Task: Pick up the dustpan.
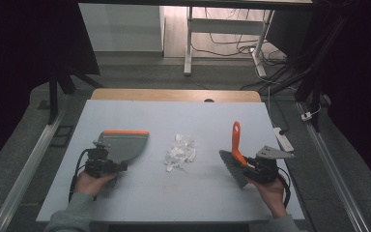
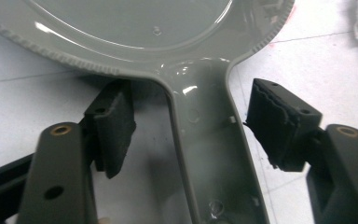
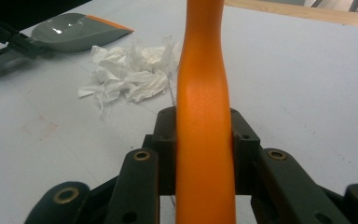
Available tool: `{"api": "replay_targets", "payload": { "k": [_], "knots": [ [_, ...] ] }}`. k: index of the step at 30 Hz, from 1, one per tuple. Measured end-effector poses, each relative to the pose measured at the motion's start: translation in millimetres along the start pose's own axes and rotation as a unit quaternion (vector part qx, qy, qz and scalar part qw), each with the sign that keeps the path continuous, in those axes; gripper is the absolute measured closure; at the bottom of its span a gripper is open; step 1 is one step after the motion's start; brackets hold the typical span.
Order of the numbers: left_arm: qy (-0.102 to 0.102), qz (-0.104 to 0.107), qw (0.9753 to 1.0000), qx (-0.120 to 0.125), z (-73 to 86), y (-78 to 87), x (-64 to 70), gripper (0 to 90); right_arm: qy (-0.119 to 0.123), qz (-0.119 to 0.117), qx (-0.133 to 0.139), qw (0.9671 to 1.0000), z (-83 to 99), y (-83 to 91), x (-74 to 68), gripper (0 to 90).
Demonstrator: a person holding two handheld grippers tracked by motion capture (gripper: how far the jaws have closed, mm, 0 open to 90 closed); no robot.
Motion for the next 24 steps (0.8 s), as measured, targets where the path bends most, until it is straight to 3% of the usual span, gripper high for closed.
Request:
{"api": "replay_targets", "payload": {
  "k": [3, 6, 9, 12, 24],
  "knots": [
    [0.004, -0.001, 1.0000, 0.006, -1.0, -0.9, 0.3, 43.6, 0.001, 0.000, 0.000, 1.0000, -0.1, -0.1, -0.2, 69.6],
    [0.006, 0.011, 0.9999, 0.010, -1.7, -1.2, 1.9, 52.9, 0.001, 0.000, -0.001, 1.0000, 0.1, -0.1, 0.0, 69.6],
    [0.008, 0.011, 0.9999, 0.011, -1.6, -1.9, 0.8, 56.0, 0.001, 0.000, -0.001, 1.0000, 0.2, -0.2, 0.0, 69.6],
    [0.021, 0.011, 0.9996, 0.017, -2.3, -2.0, -4.3, 60.5, 0.000, 0.001, -0.003, 1.0000, 0.5, -0.4, 0.2, 69.6],
    [0.021, 0.026, 0.9986, 0.042, -3.2, 3.9, -10.0, 61.5, 0.004, 0.002, -0.004, 1.0000, 0.4, -1.3, -0.7, 69.7]
  ]
}}
Point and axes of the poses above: each handheld gripper's, and its own axes: y roughly backward along the jaws, z roughly out of its underside, x roughly to its right, the point moved 7 cm from there along -y, roughly forward along the jaws, and after that the axes turned 13 degrees about -z, right-handed, at the moved point
